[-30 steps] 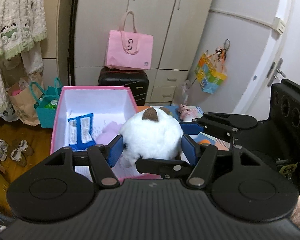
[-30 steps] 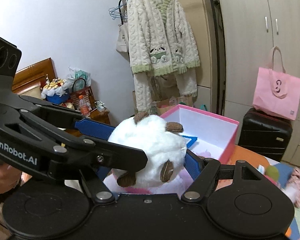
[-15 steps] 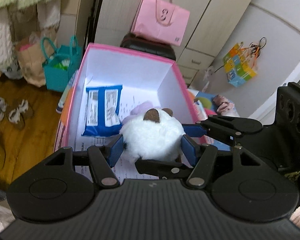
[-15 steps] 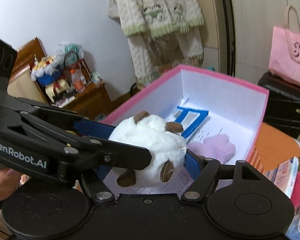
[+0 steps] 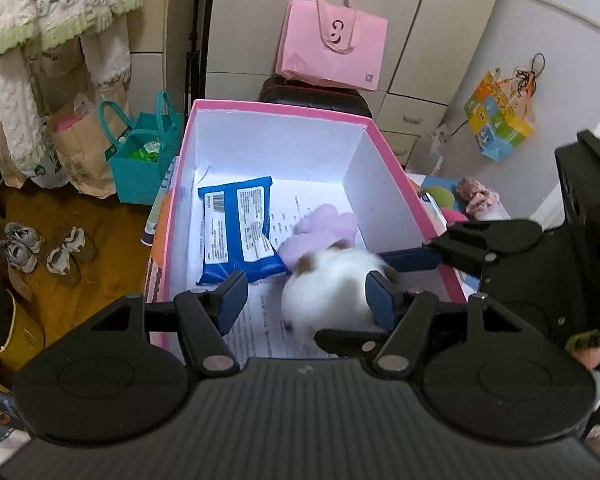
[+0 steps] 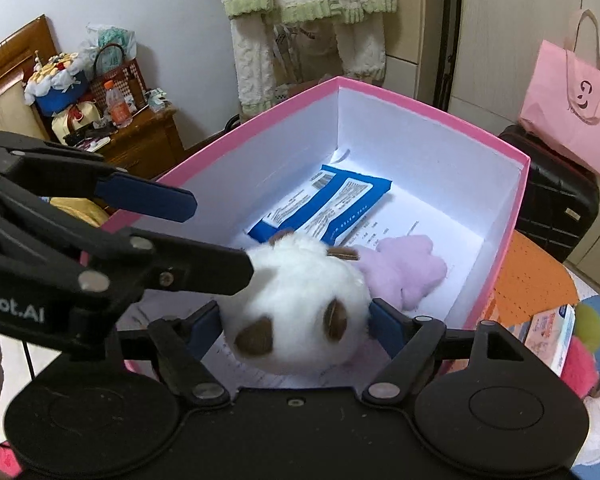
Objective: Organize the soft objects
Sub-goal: 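Open both tools to drop the plush dog into the shoebox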
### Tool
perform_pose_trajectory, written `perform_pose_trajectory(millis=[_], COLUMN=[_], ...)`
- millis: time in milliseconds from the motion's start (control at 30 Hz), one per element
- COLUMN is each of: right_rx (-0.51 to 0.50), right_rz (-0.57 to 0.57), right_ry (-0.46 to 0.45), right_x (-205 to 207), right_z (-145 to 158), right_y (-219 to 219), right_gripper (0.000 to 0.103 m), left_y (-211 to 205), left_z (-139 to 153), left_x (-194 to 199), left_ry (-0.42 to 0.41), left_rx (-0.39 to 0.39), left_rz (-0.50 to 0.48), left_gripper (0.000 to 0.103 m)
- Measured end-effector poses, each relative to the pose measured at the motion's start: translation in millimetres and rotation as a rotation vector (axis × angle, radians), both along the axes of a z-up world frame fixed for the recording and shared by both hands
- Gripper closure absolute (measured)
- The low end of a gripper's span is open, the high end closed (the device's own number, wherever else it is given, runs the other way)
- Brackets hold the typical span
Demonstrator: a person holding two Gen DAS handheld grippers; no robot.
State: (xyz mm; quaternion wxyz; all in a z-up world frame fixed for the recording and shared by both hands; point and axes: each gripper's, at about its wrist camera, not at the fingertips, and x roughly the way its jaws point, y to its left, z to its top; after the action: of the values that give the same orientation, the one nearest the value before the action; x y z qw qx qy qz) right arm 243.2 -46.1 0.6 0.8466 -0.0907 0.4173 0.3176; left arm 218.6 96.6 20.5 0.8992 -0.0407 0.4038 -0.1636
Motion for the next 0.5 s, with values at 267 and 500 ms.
perform_pose_trajectory(millis=[267, 500], right_rx=[-0.001, 0.002], right_rz=[0.006, -0.002], right_ry=[-0.078, -0.146], right_x=[-24, -54], right_z=[22, 45], right_y=[-7, -22], right_gripper=[0.016, 0.016], left_y=[-4, -11], left_z=[16, 40], left_x=[-26, -58], left_ry=[-0.049, -0.089], left_rx=[0.032, 0.061], left_rz=[-0.013, -0.035], left_gripper=[0.038, 0.035])
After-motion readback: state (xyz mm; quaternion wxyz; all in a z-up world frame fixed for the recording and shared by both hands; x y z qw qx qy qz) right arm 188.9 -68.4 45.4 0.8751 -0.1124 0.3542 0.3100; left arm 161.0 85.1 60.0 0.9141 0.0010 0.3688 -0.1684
